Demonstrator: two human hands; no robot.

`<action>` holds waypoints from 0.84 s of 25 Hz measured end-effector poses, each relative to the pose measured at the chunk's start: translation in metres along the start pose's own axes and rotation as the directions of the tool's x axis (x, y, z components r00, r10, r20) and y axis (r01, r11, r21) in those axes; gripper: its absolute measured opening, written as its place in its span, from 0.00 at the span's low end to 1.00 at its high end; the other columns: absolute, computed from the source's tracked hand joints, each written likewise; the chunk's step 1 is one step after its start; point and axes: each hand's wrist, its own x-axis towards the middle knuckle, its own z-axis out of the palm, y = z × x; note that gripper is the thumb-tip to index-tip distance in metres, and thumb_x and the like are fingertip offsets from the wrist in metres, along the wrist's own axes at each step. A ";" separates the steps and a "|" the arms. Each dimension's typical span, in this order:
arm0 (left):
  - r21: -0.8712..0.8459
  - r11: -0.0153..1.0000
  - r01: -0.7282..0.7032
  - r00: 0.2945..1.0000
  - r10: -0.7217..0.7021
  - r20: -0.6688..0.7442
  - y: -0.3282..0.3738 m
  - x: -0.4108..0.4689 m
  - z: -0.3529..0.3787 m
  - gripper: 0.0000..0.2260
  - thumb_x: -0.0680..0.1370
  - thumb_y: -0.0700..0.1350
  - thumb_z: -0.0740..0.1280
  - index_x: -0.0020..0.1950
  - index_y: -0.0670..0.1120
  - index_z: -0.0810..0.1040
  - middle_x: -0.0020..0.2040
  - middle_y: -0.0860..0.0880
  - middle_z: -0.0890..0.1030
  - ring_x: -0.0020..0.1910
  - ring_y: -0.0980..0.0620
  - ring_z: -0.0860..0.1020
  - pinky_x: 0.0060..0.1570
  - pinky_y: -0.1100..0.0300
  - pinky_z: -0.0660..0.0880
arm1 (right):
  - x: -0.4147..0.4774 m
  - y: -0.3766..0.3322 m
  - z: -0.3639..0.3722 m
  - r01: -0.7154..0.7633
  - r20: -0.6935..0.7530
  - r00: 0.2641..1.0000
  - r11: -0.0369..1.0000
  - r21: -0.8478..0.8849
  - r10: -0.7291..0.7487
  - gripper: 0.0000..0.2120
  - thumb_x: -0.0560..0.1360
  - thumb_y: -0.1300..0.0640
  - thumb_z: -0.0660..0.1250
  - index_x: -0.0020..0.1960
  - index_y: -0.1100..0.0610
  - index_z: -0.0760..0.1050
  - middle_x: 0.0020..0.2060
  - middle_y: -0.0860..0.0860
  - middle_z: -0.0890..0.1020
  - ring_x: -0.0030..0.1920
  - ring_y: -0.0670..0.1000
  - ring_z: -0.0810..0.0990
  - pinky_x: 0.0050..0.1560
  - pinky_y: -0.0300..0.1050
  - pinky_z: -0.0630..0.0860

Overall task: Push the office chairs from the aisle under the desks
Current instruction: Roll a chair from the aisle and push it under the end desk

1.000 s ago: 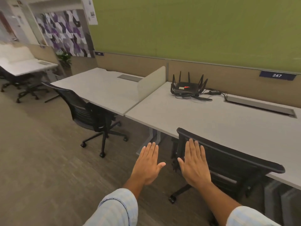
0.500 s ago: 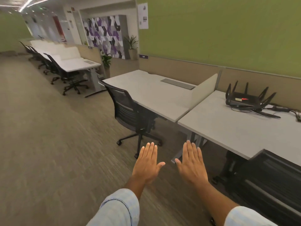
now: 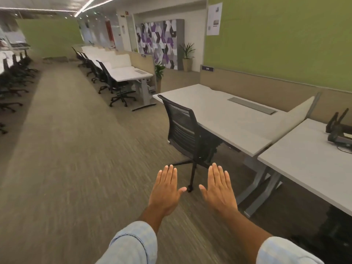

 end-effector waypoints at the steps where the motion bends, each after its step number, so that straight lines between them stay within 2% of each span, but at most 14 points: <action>1: 0.004 1.000 0.014 1.000 -0.014 -0.003 -0.016 0.004 0.002 0.39 0.85 0.67 0.44 0.85 0.40 0.44 0.86 0.39 0.45 0.85 0.43 0.40 0.83 0.45 0.39 | 0.015 -0.013 0.004 0.016 0.011 1.000 1.000 0.005 -0.016 0.40 0.85 0.34 0.38 0.84 0.62 0.40 0.84 0.61 0.41 0.83 0.60 0.36 0.79 0.56 0.29; 5: 0.031 0.998 0.055 0.998 -0.055 -0.002 -0.076 0.029 0.011 0.41 0.81 0.68 0.37 0.85 0.40 0.44 0.86 0.39 0.45 0.85 0.43 0.40 0.82 0.46 0.38 | 0.073 -0.056 0.024 0.068 0.013 0.998 0.998 0.016 -0.068 0.40 0.84 0.35 0.36 0.84 0.62 0.36 0.83 0.61 0.37 0.82 0.59 0.32 0.76 0.54 0.22; 9: 0.012 0.998 0.068 0.998 -0.068 -0.016 -0.139 0.088 0.021 0.43 0.79 0.69 0.33 0.85 0.40 0.43 0.86 0.40 0.44 0.85 0.43 0.39 0.82 0.47 0.36 | 0.148 -0.082 0.050 0.092 0.026 0.995 0.993 0.070 -0.094 0.40 0.84 0.35 0.39 0.84 0.62 0.38 0.84 0.61 0.39 0.83 0.59 0.34 0.80 0.56 0.29; 12: 0.018 0.998 0.056 0.998 -0.055 -0.022 -0.182 0.146 0.026 0.41 0.81 0.69 0.36 0.85 0.41 0.42 0.86 0.40 0.43 0.84 0.44 0.38 0.82 0.48 0.35 | 0.211 -0.094 0.069 0.057 0.028 0.998 0.994 0.097 -0.060 0.40 0.84 0.35 0.38 0.84 0.63 0.39 0.84 0.61 0.39 0.83 0.59 0.35 0.82 0.57 0.33; 16: 0.052 0.998 0.039 0.999 -0.038 -0.007 -0.230 0.229 0.020 0.38 0.85 0.66 0.44 0.85 0.41 0.42 0.86 0.40 0.43 0.84 0.44 0.38 0.81 0.48 0.33 | 0.302 -0.101 0.082 0.013 0.018 1.000 0.997 0.078 -0.014 0.39 0.86 0.36 0.39 0.84 0.62 0.34 0.83 0.60 0.36 0.82 0.58 0.32 0.81 0.56 0.31; 21: 0.051 0.998 0.025 1.000 -0.024 -0.009 -0.273 0.321 0.004 0.37 0.86 0.65 0.45 0.85 0.40 0.42 0.86 0.40 0.43 0.85 0.44 0.39 0.82 0.46 0.37 | 0.401 -0.106 0.086 -0.015 0.001 1.000 0.997 0.078 0.015 0.39 0.86 0.36 0.41 0.84 0.62 0.35 0.84 0.60 0.36 0.82 0.59 0.32 0.79 0.55 0.29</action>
